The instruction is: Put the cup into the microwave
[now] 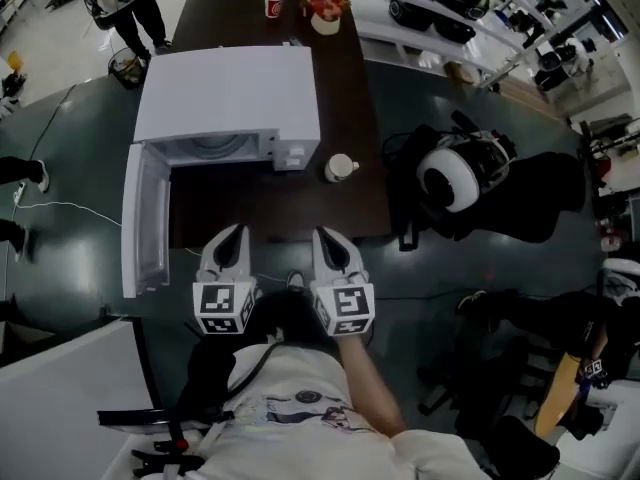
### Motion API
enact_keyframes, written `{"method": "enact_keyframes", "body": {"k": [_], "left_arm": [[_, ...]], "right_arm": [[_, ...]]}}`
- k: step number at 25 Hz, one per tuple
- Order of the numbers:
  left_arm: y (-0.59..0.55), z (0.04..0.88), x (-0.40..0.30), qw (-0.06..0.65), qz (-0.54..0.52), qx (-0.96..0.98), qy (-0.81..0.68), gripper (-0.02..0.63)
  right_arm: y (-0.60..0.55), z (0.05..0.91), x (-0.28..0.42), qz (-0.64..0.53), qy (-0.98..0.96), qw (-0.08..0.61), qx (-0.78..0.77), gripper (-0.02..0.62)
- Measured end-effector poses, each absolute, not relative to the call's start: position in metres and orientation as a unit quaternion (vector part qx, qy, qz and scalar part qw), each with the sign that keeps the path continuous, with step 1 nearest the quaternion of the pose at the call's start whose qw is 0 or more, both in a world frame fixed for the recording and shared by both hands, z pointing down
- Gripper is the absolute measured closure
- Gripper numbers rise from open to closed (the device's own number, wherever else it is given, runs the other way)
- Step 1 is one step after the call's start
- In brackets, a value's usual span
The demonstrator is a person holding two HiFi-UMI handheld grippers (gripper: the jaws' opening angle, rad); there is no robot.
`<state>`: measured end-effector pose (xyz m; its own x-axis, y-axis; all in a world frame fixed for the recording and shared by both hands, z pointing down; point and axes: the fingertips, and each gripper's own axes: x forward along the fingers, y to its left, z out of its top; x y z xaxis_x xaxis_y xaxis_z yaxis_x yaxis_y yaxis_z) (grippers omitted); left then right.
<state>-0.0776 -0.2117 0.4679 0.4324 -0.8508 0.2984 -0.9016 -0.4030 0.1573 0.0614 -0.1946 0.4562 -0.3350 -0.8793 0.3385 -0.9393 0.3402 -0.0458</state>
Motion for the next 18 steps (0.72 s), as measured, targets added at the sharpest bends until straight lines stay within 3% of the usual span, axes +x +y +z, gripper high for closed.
{"method": "enact_keyframes", "body": {"k": [18], "left_arm": [[-0.239, 0.552, -0.019, 0.217, 0.172, 0.810, -0.517, 0.608]], "right_arm": [[-0.260, 0.558, 0.170, 0.175, -0.789, 0.185, 0.558, 0.594]]}}
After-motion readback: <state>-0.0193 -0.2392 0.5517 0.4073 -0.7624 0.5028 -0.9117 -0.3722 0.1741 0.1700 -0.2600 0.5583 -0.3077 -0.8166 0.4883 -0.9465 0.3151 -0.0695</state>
